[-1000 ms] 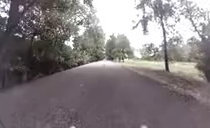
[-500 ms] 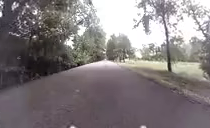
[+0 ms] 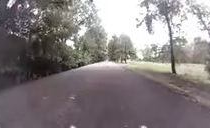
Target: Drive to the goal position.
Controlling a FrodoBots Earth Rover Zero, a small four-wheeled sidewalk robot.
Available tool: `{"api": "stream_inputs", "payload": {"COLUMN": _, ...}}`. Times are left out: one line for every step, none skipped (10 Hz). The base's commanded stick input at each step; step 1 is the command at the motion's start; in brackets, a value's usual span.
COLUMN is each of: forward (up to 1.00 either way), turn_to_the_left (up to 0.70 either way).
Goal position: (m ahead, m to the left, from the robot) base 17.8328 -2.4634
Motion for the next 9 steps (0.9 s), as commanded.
{"api": "stream_inputs", "payload": {"forward": 0.70, "turn_to_the_left": 0.00}}
{"api": "stream_inputs", "payload": {"forward": 0.70, "turn_to_the_left": 0.00}}
{"api": "stream_inputs", "payload": {"forward": 0.70, "turn_to_the_left": 0.00}}
{"api": "stream_inputs", "payload": {"forward": 0.70, "turn_to_the_left": 0.00}}
{"api": "stream_inputs", "payload": {"forward": 0.70, "turn_to_the_left": 0.00}}
{"api": "stream_inputs", "payload": {"forward": 0.70, "turn_to_the_left": 0.00}}
{"api": "stream_inputs", "payload": {"forward": 0.70, "turn_to_the_left": 0.00}}
{"api": "stream_inputs", "payload": {"forward": 0.70, "turn_to_the_left": 0.00}}
{"api": "stream_inputs", "payload": {"forward": 0.70, "turn_to_the_left": 0.00}}
